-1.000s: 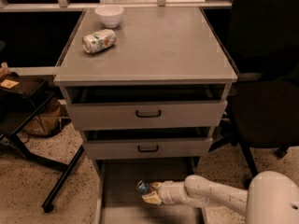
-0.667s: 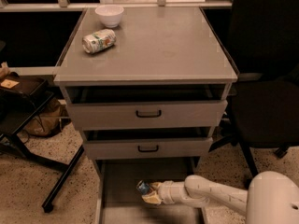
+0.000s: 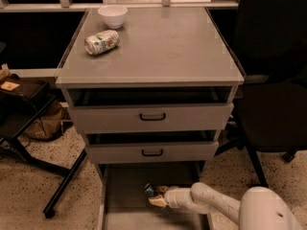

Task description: Place redbull can into bottom drawer

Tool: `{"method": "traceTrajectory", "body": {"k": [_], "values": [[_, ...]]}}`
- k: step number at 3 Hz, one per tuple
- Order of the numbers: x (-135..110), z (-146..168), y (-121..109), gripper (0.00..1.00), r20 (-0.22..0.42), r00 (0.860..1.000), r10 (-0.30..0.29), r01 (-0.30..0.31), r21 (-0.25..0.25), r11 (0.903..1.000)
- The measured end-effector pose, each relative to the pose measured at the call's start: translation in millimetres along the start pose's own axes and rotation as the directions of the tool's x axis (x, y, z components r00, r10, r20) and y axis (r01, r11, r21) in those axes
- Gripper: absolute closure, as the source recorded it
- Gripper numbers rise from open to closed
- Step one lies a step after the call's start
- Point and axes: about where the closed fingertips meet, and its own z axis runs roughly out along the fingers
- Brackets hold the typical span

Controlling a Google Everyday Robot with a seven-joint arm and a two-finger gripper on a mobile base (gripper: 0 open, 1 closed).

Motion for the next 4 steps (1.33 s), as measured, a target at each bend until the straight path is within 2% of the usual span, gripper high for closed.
{"method": "traceTrajectory", "body": {"k": [1, 2, 3, 4], "values": [[32.5, 26.6, -31.6, 1.00, -0.025, 1.000, 0.017, -0.016, 0.037, 0.9992], [32.5, 26.6, -31.6, 1.00, -0.025, 1.000, 0.017, -0.016, 0.037, 0.9992], [32.5, 26.7, -31.6, 0.81, -0.025, 1.000, 0.017, -0.016, 0.037, 0.9992], [32.5, 26.7, -31.6, 0.58, -0.025, 1.000, 0.017, -0.016, 0.036, 0.9992]]}}
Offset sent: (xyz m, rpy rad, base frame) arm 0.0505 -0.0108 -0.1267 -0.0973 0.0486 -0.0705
